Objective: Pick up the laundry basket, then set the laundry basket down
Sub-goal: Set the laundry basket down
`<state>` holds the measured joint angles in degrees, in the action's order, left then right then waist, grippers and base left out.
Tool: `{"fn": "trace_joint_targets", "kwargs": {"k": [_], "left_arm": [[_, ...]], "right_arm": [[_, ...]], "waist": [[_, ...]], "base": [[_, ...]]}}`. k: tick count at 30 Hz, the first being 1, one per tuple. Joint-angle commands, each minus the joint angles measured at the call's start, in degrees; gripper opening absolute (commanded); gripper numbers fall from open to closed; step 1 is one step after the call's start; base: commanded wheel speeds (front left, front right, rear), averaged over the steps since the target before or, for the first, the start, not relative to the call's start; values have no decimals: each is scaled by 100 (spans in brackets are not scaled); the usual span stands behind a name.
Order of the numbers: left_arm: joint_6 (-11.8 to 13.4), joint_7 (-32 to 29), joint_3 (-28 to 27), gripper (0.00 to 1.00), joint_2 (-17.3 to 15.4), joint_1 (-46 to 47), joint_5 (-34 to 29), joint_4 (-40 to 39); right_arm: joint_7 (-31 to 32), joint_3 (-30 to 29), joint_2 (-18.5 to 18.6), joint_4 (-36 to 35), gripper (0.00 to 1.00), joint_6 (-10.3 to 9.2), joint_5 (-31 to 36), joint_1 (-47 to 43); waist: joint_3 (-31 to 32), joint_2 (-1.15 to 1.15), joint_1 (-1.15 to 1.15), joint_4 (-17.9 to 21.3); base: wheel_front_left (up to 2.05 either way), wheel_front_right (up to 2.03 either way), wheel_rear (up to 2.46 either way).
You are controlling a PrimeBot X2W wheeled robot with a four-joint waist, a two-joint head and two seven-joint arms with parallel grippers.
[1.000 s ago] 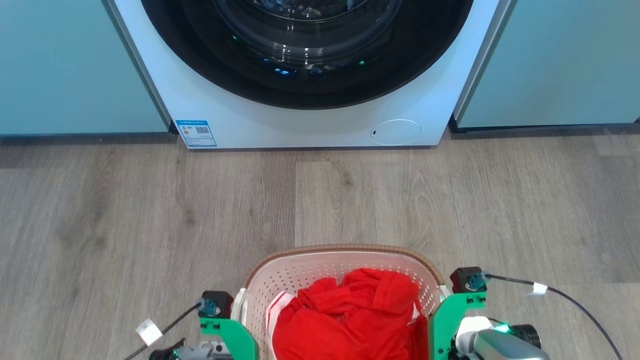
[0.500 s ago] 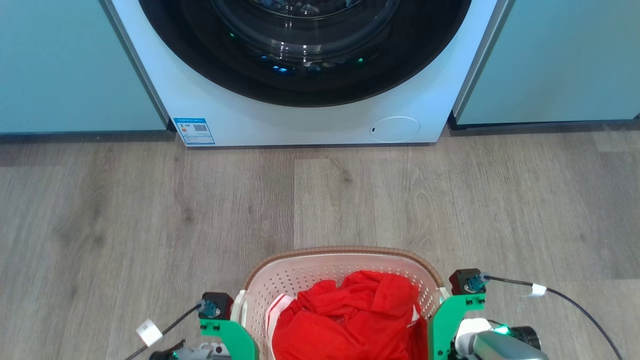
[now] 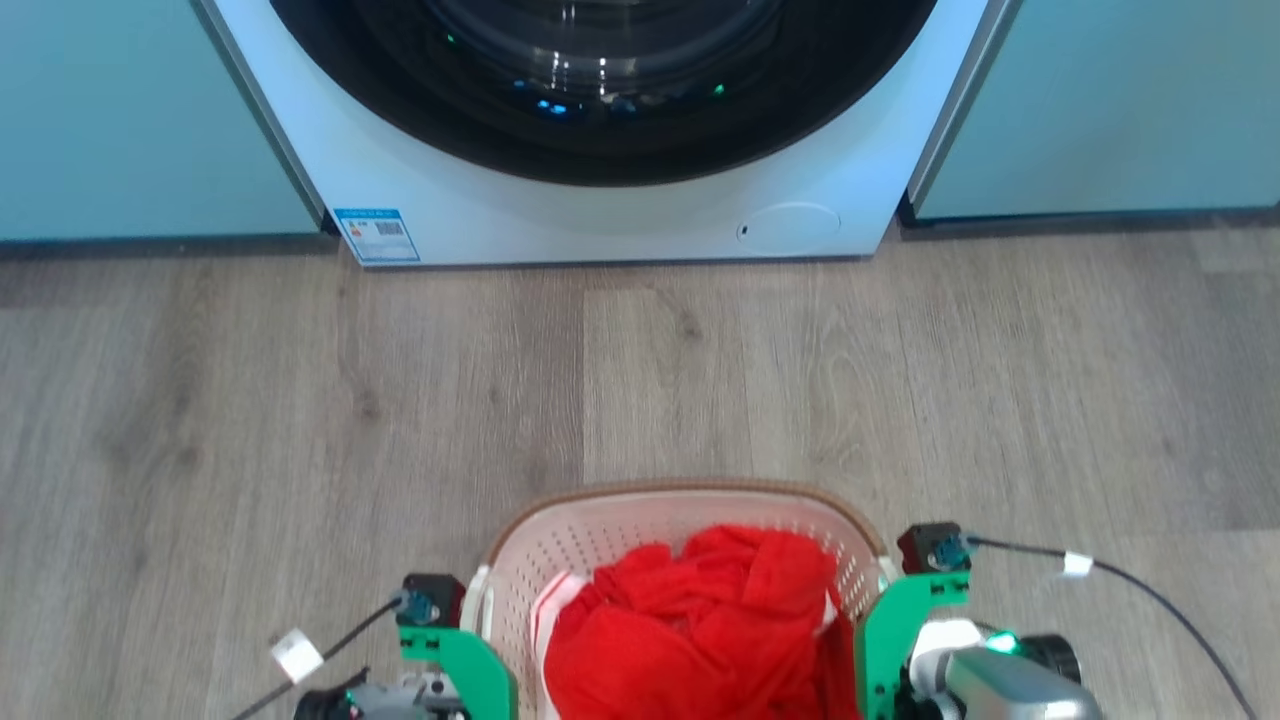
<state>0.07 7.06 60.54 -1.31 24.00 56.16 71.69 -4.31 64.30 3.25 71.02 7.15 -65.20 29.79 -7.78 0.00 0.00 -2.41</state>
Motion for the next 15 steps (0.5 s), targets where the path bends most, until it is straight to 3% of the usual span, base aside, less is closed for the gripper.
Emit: {"fn": "trace_joint_targets", "kwargs": {"k": [1, 15], "left_arm": [[106, 146, -88, 0, -156, 469, 17, 42], [285, 543, -155, 0, -174, 1616, -48, 118]], "right_arm": [[-109, 133, -37, -15, 0, 34, 31, 174], [-442, 169, -37, 203, 0, 34, 212, 1354]], "waist": [[-148, 0, 0, 18], [-1671, 0, 0, -19]], "base": [[0, 0, 0], [0, 0, 0]]}}
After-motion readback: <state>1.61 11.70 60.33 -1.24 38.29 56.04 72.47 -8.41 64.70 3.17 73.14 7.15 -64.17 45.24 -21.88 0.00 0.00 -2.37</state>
